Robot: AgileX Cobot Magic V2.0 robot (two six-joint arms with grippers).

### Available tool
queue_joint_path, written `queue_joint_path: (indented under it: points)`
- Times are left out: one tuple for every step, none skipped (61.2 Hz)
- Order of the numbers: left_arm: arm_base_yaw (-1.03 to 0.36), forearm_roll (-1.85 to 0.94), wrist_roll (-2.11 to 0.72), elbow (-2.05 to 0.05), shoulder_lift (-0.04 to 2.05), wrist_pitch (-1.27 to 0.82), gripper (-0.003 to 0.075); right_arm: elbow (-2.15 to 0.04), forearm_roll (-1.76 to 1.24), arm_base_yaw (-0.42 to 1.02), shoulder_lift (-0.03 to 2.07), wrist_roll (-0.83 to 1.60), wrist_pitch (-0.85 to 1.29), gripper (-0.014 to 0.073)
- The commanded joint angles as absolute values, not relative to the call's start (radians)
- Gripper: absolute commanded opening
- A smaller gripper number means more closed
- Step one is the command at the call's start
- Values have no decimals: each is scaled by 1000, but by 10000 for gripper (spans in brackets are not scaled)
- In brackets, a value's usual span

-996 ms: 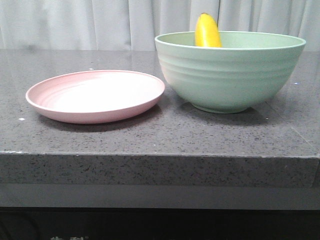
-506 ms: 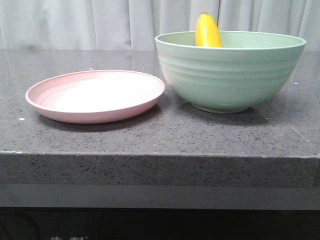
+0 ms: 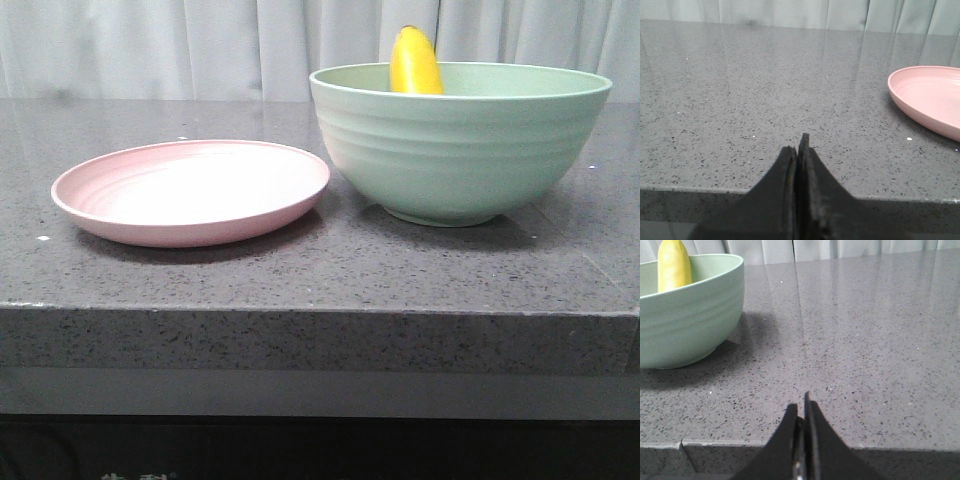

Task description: Transfer banana from pink plate to green bowl

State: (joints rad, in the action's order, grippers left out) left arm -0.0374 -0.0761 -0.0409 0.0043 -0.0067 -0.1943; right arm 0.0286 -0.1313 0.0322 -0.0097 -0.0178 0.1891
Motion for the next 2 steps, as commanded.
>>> queue_joint_path:
  points:
    - [-36,-78,-34,7,-29,-108,-18,24,-124,26,-33,-16,112,-59]
    - [-36,-78,-34,7,-29,-108,-18,24,-124,26,-33,-16,112,-59]
